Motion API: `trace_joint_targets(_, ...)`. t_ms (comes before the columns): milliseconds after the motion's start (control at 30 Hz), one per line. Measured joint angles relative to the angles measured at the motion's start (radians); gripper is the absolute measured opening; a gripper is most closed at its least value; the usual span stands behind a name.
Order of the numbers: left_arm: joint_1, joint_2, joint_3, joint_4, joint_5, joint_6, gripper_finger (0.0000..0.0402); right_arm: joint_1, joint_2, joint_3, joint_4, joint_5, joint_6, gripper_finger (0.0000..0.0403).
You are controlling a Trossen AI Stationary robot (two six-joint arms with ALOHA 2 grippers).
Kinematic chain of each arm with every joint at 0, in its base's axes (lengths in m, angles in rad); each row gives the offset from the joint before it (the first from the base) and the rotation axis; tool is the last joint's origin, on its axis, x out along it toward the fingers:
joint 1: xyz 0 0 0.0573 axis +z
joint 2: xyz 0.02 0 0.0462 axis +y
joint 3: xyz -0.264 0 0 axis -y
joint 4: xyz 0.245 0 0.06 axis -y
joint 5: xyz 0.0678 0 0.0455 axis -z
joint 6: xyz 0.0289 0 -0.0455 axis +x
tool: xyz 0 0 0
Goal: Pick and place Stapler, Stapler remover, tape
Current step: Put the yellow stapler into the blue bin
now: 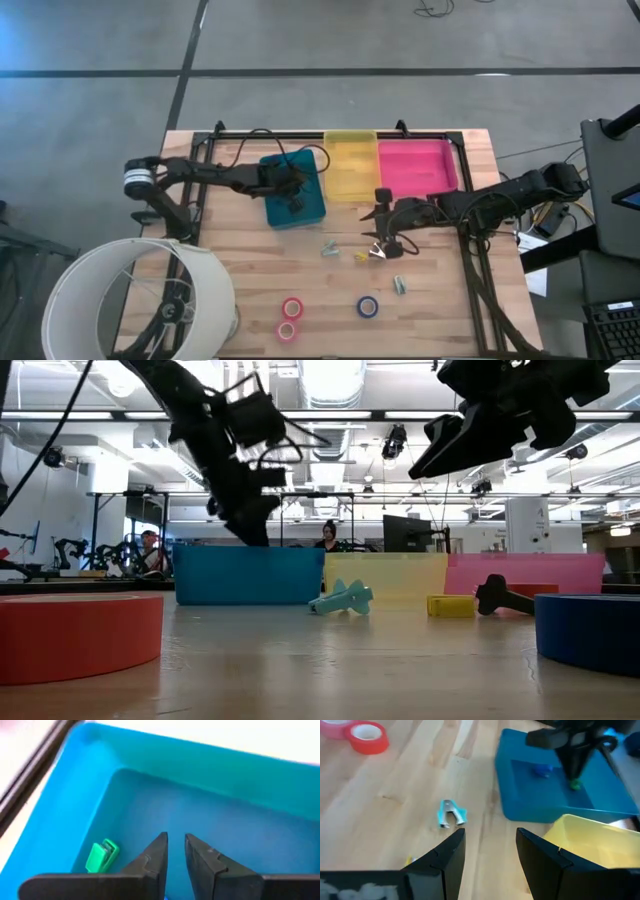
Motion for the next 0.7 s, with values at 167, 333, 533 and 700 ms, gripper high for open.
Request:
trace_joint_targets(167, -0.043, -0.083, 0.0, -0.002, 0.0, -0.003, 0.0058, 0.0, 0.0, 0.0, -0.001, -0.015, 0.088, 0.0173)
trace_joint_targets(333, -0.124, -0.136, -0.001, -0.001, 0.0, 0.035, 0.0059, 0.002, 0.007, -0.001, 0.001, -0.102, 0.12, 0.0173)
trace_joint_targets(533, -0.232, -0.139, -0.01, -0.002, 0.001, 0.136, 0.0056, 0.021, 0.084, -0.001, 0.004, -0.133, 0.148, 0.0173)
trace_joint_targets(700, -0.292, -0.137, -0.026, -0.001, 0.001, 0.14, 0.0056, 0.042, 0.209, -0.002, 0.0, -0.139, 0.277, 0.0173)
